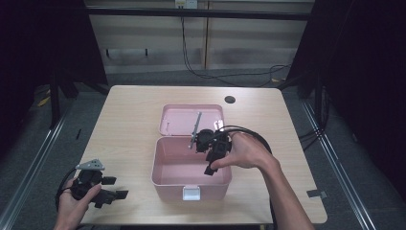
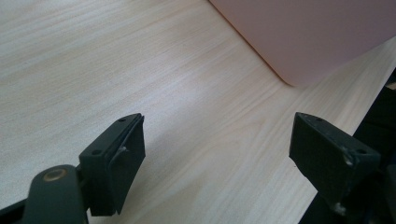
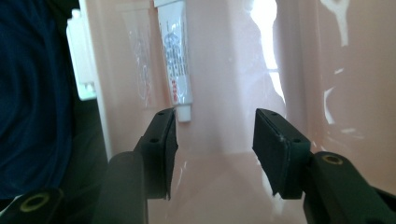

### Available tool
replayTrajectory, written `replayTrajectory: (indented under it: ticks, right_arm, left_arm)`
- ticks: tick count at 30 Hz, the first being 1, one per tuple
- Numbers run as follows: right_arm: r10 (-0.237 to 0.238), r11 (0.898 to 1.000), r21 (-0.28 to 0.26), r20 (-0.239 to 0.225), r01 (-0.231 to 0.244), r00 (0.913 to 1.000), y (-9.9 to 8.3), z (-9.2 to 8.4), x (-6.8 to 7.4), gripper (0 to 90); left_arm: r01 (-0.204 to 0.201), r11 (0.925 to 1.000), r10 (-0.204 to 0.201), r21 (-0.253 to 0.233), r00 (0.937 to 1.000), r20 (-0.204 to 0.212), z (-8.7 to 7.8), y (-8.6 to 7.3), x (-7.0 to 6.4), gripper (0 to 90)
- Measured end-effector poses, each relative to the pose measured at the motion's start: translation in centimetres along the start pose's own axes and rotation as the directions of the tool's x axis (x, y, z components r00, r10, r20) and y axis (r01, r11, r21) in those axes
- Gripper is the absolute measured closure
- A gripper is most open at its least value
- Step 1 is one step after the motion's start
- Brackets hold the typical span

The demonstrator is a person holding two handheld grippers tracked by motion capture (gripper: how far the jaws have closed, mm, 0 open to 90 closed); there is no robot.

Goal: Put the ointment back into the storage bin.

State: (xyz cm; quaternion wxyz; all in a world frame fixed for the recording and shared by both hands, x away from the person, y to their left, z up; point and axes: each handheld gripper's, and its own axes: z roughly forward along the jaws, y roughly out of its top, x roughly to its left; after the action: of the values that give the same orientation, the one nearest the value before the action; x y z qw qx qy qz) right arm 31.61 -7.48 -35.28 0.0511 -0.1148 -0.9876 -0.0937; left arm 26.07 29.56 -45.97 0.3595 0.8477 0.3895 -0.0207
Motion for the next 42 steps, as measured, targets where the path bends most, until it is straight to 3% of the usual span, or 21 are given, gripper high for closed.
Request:
replayTrajectory:
  ticks: [7, 11, 17, 24, 32, 39, 42]
  right_arm:
    - [0.035, 0.999, -0.006, 0.028, -0.035, 0.999, -1.5, -1.6, 0.1, 47.3]
    - [0.044, 0.998, -0.048, 0.042, -0.042, 0.9981, -2.6, -2.7, 0.1, 46.0]
    - [0.073, 0.996, -0.061, 0.072, -0.068, 0.9948, -4.0, -3.9, 0.5, 45.9]
    - [0.11, 0.991, -0.089, 0.092, -0.102, 0.9896, -6.0, -4.3, 0.7, 46.0]
    - [0.192, 0.975, -0.142, 0.132, -0.173, 0.9725, -8.8, -5.1, 0.9, 46.3]
    - [0.286, 0.952, -0.162, 0.168, -0.26, 0.9433, -11.1, -4.6, 1.0, 47.8]
    - [0.311, 0.944, -0.168, 0.161, -0.285, 0.9366, -12.0, -4.0, 0.9, 47.8]
  left_arm:
    - [0.0, 1.0, 0.0, 0.001, 1.0, -0.002, 0.0, 0.0, 0.0, 18.3]
    - [0.002, 1.0, -0.002, -0.004, 1.0, -0.006, 0.0, 0.0, 0.0, 18.2]
    - [0.004, 1.0, -0.004, -0.003, 0.9999, -0.01, 0.0, 0.0, 0.1, 18.2]
    - [0.005, 1.0, -0.005, 0.0, 1.0, -0.007, 0.1, 0.0, 0.1, 18.2]
    - [0.001, 1.0, -0.001, 0.006, 0.9999, -0.012, 0.2, 0.0, 0.1, 18.2]
    - [0.002, 0.9999, -0.002, 0.013, 0.9999, -0.014, 0.3, 0.1, 0.1, 18.2]
    - [0.001, 0.9999, -0.001, 0.012, 0.9999, -0.013, 0.3, 0.1, 0.1, 18.2]
